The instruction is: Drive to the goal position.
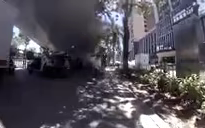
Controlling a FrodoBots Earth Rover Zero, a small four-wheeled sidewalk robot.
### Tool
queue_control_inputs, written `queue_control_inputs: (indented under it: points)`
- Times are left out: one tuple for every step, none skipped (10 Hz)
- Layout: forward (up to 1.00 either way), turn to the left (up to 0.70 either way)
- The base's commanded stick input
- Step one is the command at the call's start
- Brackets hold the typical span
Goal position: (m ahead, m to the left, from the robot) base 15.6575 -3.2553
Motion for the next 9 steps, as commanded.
queue_control_inputs:
  points:
    - [0.70,0.00]
    - [0.70,0.00]
    - [0.70,0.00]
    - [0.70,0.00]
    - [0.70,0.00]
    - [0.70,0.00]
    - [0.70,0.00]
    - [0.70,0.00]
    - [0.70,0.00]
